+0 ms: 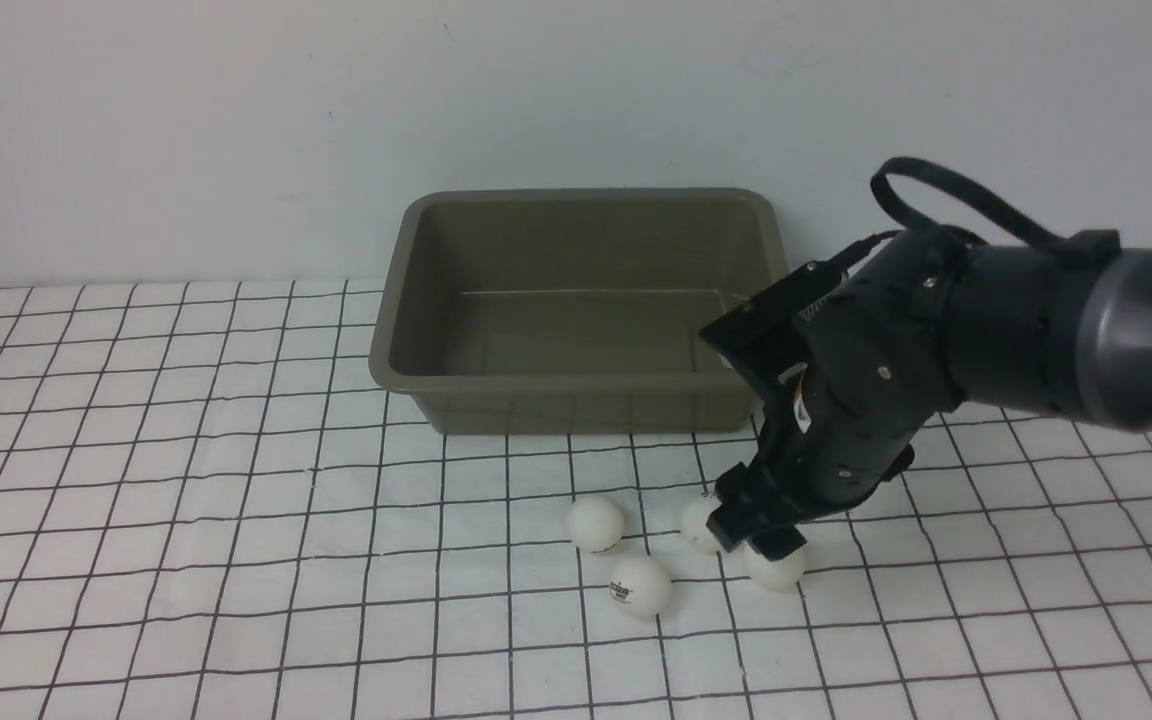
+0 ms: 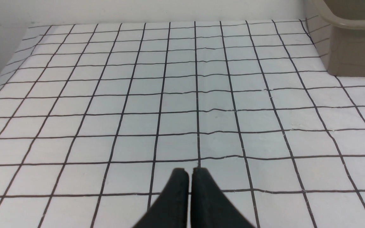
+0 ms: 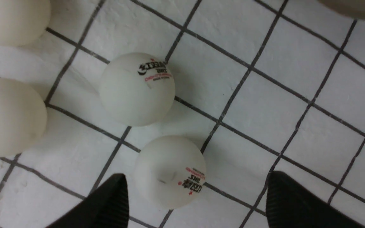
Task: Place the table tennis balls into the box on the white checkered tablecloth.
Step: 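Reach for and grasp a ping pong ball on the table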
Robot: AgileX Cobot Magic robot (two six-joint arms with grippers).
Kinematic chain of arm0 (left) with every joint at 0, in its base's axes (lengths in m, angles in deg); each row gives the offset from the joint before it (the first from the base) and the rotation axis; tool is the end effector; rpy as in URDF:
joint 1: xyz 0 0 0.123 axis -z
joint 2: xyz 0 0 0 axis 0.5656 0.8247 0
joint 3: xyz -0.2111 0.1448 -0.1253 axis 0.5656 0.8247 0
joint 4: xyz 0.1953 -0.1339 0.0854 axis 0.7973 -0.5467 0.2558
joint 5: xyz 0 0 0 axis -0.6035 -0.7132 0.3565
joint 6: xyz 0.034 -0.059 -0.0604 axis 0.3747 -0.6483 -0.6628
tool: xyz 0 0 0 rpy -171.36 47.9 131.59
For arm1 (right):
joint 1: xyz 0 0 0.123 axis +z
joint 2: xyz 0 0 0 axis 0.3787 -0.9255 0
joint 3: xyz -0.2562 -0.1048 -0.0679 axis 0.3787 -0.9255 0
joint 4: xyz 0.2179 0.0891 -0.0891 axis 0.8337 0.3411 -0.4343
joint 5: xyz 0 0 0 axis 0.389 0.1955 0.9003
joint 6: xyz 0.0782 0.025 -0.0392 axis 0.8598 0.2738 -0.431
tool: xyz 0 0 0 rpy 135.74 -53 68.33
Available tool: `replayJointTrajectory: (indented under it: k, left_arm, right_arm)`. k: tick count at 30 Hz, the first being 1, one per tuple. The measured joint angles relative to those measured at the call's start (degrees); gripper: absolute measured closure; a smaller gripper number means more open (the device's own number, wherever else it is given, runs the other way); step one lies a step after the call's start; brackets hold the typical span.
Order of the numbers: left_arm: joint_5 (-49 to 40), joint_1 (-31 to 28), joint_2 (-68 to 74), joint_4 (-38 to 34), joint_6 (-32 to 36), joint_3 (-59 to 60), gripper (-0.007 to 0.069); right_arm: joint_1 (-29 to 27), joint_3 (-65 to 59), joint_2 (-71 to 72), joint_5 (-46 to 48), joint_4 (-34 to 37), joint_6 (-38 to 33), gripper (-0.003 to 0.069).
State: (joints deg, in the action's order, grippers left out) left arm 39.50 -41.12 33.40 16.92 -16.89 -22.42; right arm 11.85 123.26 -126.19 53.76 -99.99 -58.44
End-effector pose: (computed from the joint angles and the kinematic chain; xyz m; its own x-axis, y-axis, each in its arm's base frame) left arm 0.0526 0.0034 0.1703 -0.3006 -0.0453 -0.9527 -0.0905 0.9957 -0.0188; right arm 0.3047 0.1890 0.1977 -0.8085 -0.5485 -0.2134 -0.5266 0.8360 -0.1539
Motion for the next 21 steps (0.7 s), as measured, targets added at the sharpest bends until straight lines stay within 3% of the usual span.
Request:
replayJointTrajectory:
  k: [8,21]
  left_arm:
    - [0.0,0.0,0.0,0.0,0.0,0.0,0.0629]
    - [0.0,0.0,0.0,0.0,0.0,0.0,0.0629]
  right_arm:
    - [-1.9,0.0,-3.05,-1.96,8.41,-6.56,0.013]
    - [-2.45,0.72,-6.86,-3.5,8.91,-7.73,0.0143]
